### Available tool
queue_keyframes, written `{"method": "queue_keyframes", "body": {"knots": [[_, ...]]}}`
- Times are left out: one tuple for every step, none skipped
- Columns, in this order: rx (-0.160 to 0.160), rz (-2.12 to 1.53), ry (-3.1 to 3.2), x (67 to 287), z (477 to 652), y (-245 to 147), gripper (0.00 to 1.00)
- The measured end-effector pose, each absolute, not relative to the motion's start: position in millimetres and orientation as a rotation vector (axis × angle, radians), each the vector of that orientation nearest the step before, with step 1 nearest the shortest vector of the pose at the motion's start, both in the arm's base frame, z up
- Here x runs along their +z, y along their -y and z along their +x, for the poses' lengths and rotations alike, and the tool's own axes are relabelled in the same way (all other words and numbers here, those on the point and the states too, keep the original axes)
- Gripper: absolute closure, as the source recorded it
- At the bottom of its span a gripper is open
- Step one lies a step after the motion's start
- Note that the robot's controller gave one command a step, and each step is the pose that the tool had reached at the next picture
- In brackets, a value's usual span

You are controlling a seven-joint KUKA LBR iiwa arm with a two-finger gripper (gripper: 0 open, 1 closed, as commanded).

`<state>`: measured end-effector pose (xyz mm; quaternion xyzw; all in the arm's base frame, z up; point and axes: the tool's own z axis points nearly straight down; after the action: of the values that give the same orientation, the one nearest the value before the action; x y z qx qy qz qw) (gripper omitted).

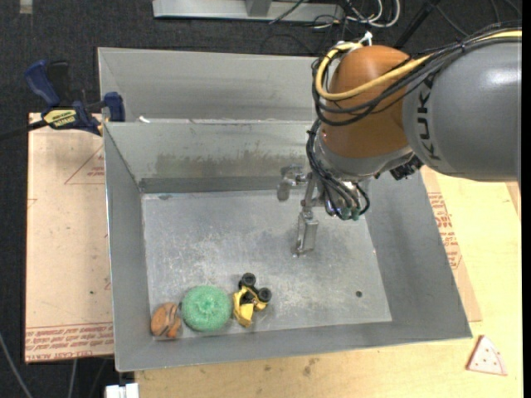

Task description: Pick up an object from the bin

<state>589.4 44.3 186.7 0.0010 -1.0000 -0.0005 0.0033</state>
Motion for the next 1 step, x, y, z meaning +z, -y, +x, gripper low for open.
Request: {"method": "queue_keyframes", "body": {"knots": [[-0.002,0.002,3.143,191.5,590.8,-44.1,0.00]]}}
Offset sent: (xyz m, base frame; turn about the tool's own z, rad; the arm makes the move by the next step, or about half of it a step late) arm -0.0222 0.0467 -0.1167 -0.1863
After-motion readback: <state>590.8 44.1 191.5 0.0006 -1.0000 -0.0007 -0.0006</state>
